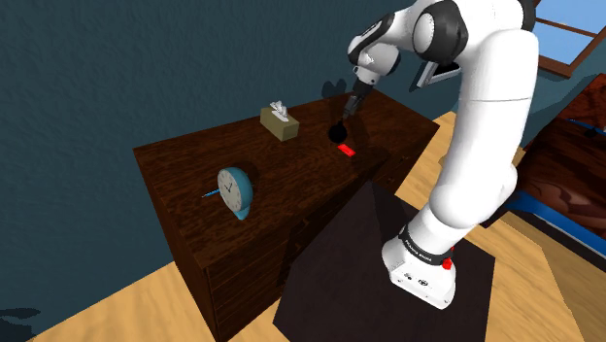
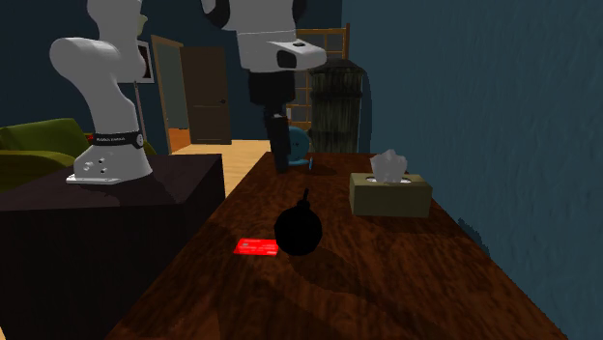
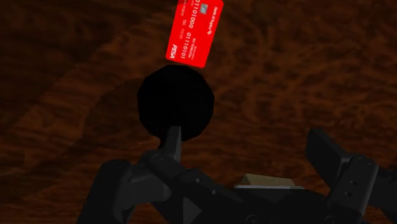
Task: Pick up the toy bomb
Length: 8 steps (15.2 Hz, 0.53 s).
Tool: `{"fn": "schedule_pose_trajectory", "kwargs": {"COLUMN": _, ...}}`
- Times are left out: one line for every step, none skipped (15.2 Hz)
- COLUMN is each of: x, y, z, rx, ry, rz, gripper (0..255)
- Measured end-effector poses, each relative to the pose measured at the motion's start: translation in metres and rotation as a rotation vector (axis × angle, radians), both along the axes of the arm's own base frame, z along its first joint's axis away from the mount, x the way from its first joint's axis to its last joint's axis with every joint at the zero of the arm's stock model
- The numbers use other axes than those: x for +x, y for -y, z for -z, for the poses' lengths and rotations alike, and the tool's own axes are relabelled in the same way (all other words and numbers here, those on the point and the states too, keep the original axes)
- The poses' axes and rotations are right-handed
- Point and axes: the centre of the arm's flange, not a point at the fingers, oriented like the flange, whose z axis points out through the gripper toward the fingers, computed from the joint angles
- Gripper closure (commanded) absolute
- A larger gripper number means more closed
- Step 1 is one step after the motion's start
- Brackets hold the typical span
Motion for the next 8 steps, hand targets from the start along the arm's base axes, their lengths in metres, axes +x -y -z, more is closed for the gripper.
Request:
{"fn": "schedule_pose_trajectory", "kwargs": {"x": 0.004, "y": 0.01, "z": 0.007, "rx": 0.001, "ry": 0.004, "rz": -0.003, "gripper": 0}}
{"fn": "schedule_pose_trajectory", "kwargs": {"x": 0.008, "y": 0.023, "z": 0.014, "rx": 0.003, "ry": 0.008, "rz": -0.006, "gripper": 0}}
{"fn": "schedule_pose_trajectory", "kwargs": {"x": 0.012, "y": 0.031, "z": 0.022, "rx": 0.004, "ry": 0.012, "rz": -0.008, "gripper": 0}}
{"fn": "schedule_pose_trajectory", "kwargs": {"x": 0.019, "y": 0.039, "z": 0.026, "rx": 0.006, "ry": 0.015, "rz": -0.01, "gripper": 0}}
{"fn": "schedule_pose_trajectory", "kwargs": {"x": 0.021, "y": 0.042, "z": 0.032, "rx": 0.007, "ry": 0.017, "rz": -0.012, "gripper": 0}}
{"fn": "schedule_pose_trajectory", "kwargs": {"x": 0.021, "y": 0.045, "z": 0.038, "rx": 0.007, "ry": 0.018, "rz": -0.013, "gripper": 0}}
{"fn": "schedule_pose_trajectory", "kwargs": {"x": 0.022, "y": 0.046, "z": 0.043, "rx": 0.008, "ry": 0.018, "rz": -0.013, "gripper": 0}}
{"fn": "schedule_pose_trajectory", "kwargs": {"x": 0.023, "y": 0.045, "z": 0.048, "rx": 0.008, "ry": 0.018, "rz": -0.013, "gripper": 0}}
